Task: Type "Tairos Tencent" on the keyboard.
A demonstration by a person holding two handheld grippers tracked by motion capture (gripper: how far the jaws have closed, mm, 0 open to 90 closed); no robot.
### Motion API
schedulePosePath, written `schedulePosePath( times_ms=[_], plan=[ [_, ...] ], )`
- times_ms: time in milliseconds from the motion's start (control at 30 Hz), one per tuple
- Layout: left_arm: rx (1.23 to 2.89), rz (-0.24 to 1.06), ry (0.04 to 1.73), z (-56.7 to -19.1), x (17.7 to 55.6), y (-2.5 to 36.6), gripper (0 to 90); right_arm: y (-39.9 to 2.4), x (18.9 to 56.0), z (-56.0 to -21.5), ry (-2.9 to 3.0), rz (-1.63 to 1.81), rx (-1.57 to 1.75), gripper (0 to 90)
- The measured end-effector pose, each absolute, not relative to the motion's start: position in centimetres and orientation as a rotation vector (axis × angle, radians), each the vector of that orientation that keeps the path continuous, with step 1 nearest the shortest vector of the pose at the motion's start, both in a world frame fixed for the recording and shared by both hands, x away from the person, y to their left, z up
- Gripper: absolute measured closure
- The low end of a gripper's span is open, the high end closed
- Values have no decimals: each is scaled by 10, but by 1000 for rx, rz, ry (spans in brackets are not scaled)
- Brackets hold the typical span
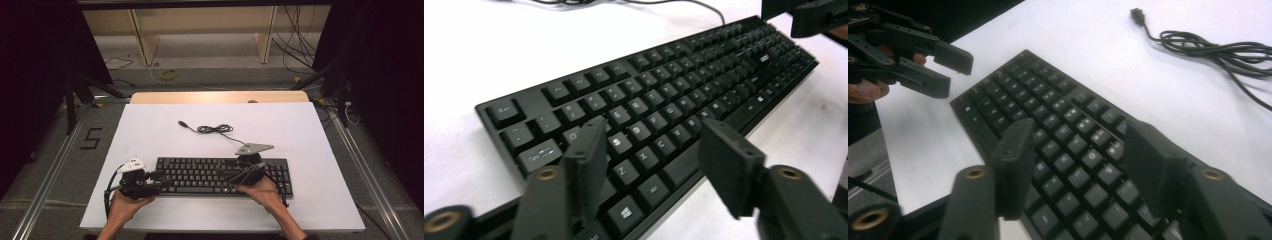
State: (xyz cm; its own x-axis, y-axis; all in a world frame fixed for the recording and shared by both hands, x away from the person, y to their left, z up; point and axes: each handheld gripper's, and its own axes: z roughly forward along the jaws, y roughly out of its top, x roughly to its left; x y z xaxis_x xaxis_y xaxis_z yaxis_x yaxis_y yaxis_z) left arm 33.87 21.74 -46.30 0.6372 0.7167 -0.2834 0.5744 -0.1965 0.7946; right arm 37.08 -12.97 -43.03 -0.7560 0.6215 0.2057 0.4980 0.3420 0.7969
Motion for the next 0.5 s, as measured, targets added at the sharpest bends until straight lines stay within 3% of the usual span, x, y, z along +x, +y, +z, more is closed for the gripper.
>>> schedulePosePath(
  times_ms=[500],
  plan=[
    [1968, 204, 1092, -466, 343, 225, 766, -80, 387, -437, 2562, 1311, 995, 711]
  ],
)
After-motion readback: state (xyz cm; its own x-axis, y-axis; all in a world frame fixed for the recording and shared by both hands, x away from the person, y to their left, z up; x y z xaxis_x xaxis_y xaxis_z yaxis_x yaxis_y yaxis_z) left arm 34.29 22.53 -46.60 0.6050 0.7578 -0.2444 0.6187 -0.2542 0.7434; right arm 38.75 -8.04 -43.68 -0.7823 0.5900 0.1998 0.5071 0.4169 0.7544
